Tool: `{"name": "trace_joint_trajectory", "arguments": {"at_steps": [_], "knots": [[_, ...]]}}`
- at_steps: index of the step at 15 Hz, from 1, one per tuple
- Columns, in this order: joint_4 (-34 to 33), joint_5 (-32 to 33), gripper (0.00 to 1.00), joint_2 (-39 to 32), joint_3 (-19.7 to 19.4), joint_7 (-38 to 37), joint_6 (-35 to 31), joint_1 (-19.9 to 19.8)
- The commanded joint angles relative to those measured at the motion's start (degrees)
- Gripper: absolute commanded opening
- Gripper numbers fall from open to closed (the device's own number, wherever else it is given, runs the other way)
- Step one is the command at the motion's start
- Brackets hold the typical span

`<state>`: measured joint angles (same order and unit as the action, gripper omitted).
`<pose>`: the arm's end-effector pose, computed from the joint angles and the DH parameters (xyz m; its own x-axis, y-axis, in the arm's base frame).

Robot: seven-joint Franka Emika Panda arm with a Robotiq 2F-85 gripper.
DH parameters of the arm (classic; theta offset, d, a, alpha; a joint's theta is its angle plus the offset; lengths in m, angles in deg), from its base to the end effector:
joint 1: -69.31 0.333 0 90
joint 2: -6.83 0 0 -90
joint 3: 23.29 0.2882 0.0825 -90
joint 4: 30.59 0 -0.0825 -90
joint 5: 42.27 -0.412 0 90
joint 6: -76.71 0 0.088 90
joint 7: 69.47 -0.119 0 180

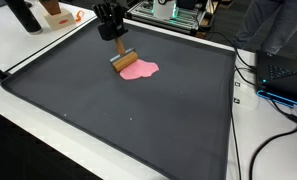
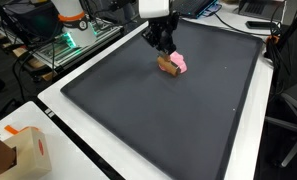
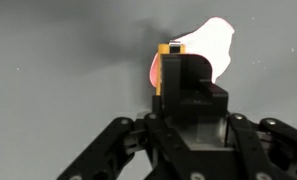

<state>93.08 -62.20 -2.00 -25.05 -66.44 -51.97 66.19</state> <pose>0.5657 -0.0354 0.2647 0.9659 -0.2461 -0.0800 -0.2585 -0.9327 -0.2515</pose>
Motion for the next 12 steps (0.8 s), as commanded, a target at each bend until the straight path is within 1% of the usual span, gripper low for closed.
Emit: {"name": "trace_joint_trajectory", "arguments": {"at_steps": [1, 6, 8, 11, 12], "knots": [[0.9, 4.6, 0.23, 0.6, -1.2, -2.4, 0.0, -0.5], [0.8, 8.3, 0.23, 0.5, -2.0, -3.3, 0.6, -0.6], [0.8, 8.7, 0.23, 0.8, -1.9, -2.9, 1.0, -0.8], [0.3, 6.7, 0.23, 0.3, -1.1, -0.8, 1.9, -0.7], [0.1, 4.6, 0.23, 0.0, -0.3, 1.5, 2.2, -0.6]]}}
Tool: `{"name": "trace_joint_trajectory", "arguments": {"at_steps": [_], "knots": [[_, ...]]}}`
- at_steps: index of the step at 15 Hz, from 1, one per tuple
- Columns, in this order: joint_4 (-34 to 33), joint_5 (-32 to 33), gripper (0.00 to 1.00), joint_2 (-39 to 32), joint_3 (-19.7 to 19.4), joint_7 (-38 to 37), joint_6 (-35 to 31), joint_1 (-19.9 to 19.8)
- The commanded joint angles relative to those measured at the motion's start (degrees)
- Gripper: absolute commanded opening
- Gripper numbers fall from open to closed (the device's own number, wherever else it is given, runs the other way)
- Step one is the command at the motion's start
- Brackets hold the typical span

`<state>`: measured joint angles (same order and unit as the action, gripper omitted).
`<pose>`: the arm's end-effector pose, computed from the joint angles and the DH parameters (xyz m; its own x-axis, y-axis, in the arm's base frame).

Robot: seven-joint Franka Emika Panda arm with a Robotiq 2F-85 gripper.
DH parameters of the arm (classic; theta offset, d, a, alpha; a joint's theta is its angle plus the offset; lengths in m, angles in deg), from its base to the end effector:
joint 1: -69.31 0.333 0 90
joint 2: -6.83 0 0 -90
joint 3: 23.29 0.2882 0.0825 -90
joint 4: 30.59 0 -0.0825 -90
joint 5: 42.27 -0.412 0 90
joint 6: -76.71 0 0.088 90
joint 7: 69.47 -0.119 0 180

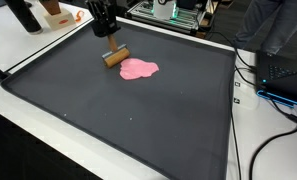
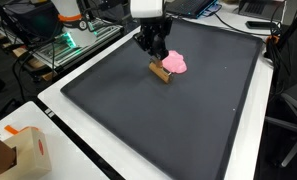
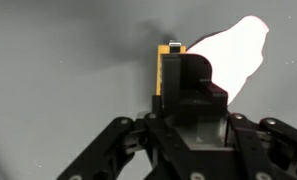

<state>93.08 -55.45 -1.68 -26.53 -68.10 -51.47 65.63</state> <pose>0.5621 -0.0594 0.2663 0.9687 -0.2361 -0.0765 -0.2457 -0.9556 -0.1627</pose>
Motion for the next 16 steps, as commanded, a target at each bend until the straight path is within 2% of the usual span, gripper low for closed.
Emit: {"name": "trace_joint_trajectory", "arguments": {"at_steps": [1, 6, 16], "knots": [[0.0, -4.0, 0.23, -0.6, 1.9, 5.2, 1.9, 0.0], [-1.2, -11.0, 0.23, -2.2, 5.0, 13.4, 2.6, 0.5], [-2.2, -12.8, 0.23, -0.5, 7.2, 13.5, 3.0, 1.6]]}}
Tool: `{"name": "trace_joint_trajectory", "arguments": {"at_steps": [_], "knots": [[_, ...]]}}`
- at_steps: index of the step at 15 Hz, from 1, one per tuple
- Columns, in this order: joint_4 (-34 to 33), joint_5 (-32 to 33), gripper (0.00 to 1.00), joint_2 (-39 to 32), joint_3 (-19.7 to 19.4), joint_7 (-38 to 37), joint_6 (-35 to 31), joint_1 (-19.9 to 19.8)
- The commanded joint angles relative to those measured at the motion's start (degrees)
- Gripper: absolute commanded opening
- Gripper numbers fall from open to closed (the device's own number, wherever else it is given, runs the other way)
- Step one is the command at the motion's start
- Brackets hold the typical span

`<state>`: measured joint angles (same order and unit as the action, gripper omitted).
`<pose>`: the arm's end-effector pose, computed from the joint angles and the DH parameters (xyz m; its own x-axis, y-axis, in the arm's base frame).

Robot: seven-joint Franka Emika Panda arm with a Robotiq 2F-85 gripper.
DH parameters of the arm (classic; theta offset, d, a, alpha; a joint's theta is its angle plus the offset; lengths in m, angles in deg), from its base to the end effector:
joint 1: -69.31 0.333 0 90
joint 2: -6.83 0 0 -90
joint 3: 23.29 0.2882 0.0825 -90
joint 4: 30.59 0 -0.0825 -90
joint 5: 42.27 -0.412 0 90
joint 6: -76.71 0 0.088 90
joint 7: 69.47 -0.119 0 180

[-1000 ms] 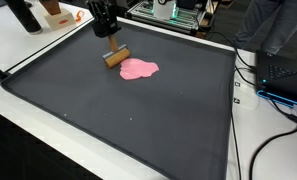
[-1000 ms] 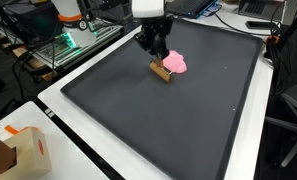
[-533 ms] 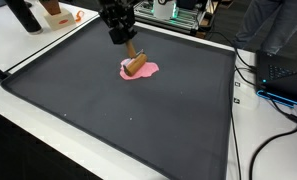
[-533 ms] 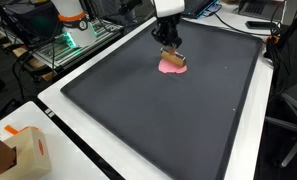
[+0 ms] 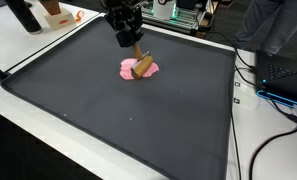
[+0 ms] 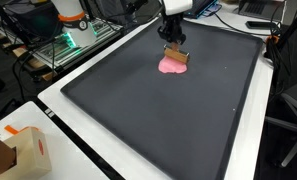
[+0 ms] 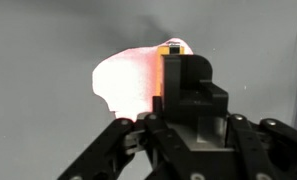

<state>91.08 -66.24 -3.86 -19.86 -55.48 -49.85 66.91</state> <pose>0.5722 0.0280 0.2601 0.9981 0.0037 -0.0621 -0.0174 -0.9419 -0.3354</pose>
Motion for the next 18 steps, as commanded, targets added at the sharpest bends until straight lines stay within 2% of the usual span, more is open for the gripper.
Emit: {"name": "trace_joint_trajectory", "arguments": {"at_steps": [1, 4, 8, 13, 18], "knots": [[-0.2, -2.3, 0.23, 2.4, 0.7, 0.9, 1.2, 0.4], [-0.3, -2.2, 0.23, 5.5, 1.1, 0.5, 0.8, 1.0], [-1.6, 2.3, 0.23, 10.0, 1.1, -3.4, 2.1, 3.0], [-5.1, 13.6, 0.23, 14.6, 3.1, -12.4, 6.7, 7.0], [-10.3, 23.0, 0.23, 14.4, 6.0, -19.6, 13.7, 9.9]]}}
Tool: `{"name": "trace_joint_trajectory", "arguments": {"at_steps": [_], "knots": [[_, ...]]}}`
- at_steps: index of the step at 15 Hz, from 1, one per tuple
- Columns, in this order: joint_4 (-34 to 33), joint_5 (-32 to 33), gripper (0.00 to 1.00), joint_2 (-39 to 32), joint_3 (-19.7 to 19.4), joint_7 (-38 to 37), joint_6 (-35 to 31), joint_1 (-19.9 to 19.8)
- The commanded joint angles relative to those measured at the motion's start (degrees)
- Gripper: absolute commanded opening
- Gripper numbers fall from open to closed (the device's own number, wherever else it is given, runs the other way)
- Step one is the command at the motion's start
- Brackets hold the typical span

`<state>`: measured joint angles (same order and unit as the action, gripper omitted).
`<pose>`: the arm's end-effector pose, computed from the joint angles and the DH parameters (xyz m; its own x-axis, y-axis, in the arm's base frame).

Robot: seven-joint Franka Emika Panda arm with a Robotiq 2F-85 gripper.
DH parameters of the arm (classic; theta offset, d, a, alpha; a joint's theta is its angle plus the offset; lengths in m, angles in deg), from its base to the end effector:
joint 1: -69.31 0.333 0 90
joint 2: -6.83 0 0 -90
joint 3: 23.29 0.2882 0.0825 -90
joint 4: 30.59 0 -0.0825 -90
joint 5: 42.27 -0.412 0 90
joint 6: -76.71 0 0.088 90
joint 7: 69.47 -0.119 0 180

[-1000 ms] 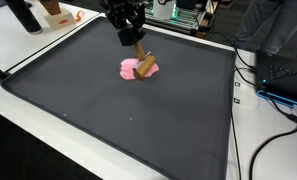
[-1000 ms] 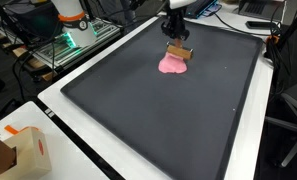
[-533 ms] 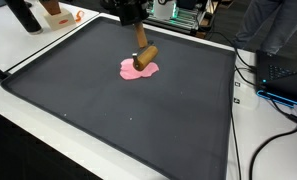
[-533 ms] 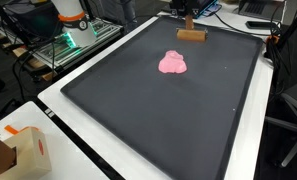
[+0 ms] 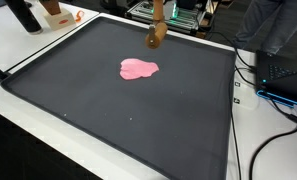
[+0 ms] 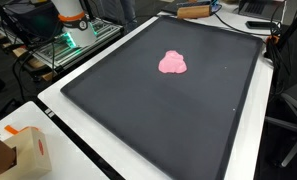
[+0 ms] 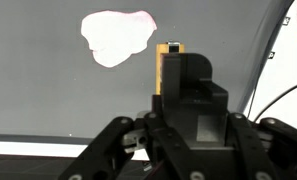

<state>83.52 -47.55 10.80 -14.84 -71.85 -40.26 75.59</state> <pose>0.5584 0.1542 0.4539 0.9785 0.1722 0.1135 0.1819 -0.9800 -0.0810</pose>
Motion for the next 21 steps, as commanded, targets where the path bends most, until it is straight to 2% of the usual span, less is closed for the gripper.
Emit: {"name": "trace_joint_trajectory", "arguments": {"at_steps": [1, 9, 10, 15, 18, 21], "knots": [[-0.9, 1.5, 0.48, 0.0, 0.2, -1.2, 1.3, 0.9], [-1.9, 3.0, 0.48, -0.4, 0.7, -2.2, 2.7, 1.5], [-1.9, 3.0, 0.23, -0.4, 0.7, -2.2, 2.7, 1.5], [-7.6, 16.3, 0.23, -5.4, 5.5, -12.6, 13.2, 5.3], [-12.8, 19.8, 0.23, -10.8, 8.0, -18.2, 20.5, 9.0], [-17.7, 22.6, 0.23, -16.2, 8.5, -23.1, 24.7, 12.6]]}}
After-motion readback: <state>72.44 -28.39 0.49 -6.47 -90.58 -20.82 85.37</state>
